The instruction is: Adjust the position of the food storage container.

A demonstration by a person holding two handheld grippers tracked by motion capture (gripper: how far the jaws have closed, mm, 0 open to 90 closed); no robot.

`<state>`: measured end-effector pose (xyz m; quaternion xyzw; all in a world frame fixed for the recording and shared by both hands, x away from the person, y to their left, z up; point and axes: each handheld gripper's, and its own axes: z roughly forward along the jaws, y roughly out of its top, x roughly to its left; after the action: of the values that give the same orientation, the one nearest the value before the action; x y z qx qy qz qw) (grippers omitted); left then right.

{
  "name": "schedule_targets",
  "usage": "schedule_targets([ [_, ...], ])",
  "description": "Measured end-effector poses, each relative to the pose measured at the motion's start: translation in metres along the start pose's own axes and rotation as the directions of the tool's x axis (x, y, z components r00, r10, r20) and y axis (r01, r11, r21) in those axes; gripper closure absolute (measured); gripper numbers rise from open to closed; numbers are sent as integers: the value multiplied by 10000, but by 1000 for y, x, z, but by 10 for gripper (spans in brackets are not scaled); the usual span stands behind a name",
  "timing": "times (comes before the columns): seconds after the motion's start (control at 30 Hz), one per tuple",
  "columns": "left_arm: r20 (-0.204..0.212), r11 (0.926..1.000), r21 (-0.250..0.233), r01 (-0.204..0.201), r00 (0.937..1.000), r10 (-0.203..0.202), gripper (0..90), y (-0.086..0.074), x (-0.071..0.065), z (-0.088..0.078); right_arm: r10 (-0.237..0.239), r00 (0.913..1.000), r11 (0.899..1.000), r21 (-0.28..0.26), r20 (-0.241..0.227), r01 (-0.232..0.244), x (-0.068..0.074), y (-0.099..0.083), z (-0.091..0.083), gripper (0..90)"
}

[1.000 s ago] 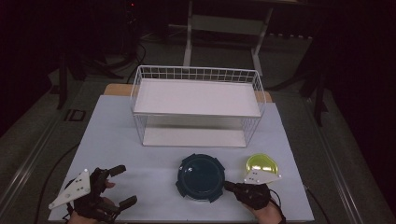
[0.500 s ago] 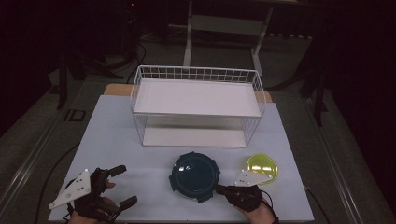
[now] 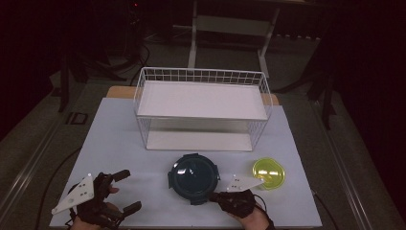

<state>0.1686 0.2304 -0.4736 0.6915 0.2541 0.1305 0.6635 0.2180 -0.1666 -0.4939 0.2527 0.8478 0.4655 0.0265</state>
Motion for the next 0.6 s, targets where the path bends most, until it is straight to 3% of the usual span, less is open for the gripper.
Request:
schedule_targets([
  [0.1,8,10000,16,20,10000,-20,0,0,0,0,-62,9999,9999,90,-155,64,2,5,5,900],
  [0.37,-1,10000,12,39,10000,-39,0,-1,1,-1,291,9956,9991,-335,895,-261,-18,9,-16,900],
  [0.47,12,10000,26,47,10000,-47,0,-1,0,0,668,9831,9975,-349,1705,-617,-35,7,-20,900],
  [0.6,23,10000,59,35,10000,-35,0,-2,0,1,922,9754,9957,-112,2004,-918,-45,5,-11,900],
])
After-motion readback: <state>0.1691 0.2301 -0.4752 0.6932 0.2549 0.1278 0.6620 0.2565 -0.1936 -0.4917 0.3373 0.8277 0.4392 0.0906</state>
